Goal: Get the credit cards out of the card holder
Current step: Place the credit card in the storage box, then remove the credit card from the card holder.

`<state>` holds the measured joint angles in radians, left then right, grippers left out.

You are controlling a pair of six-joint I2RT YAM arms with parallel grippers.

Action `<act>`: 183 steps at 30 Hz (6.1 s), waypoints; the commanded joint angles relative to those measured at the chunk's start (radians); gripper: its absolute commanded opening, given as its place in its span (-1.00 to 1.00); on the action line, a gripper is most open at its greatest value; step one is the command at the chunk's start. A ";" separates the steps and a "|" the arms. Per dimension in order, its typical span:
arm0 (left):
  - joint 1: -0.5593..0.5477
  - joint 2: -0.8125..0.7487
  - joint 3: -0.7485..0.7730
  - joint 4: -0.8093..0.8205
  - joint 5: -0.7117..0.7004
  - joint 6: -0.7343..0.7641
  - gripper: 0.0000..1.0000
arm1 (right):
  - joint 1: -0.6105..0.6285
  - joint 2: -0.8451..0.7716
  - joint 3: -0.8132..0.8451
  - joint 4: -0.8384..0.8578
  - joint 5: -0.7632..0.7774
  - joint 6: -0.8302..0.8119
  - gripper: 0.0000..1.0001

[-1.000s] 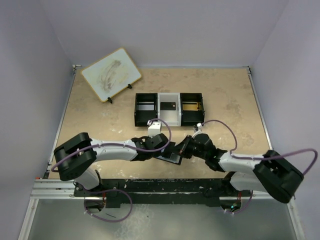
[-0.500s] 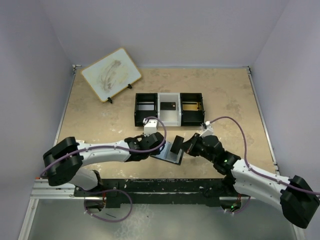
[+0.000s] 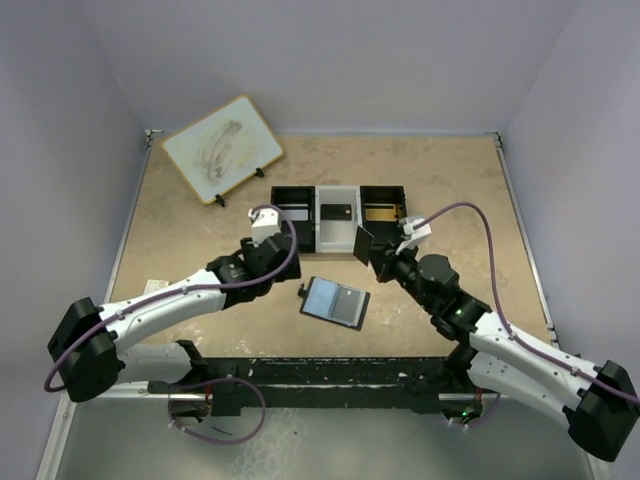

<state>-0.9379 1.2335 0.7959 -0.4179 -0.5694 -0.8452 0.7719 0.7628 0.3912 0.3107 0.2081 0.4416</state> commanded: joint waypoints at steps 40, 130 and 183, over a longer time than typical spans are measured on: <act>0.379 -0.362 -0.014 -0.071 -0.219 0.318 0.49 | -0.177 0.910 0.757 -0.157 -0.238 -0.988 -1.00; 0.379 -0.437 -0.001 -0.121 -0.356 0.270 0.50 | -0.192 1.220 0.961 -0.209 -0.188 -1.060 -0.31; 0.116 -0.305 -0.351 0.254 0.329 -0.092 0.38 | -0.196 0.372 -0.065 -0.024 -0.498 0.421 -0.32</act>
<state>-0.8120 0.9253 0.4698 -0.2546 -0.1589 -0.8986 0.5758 1.1439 0.3332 0.2104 -0.2825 0.8139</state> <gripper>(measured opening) 0.694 0.334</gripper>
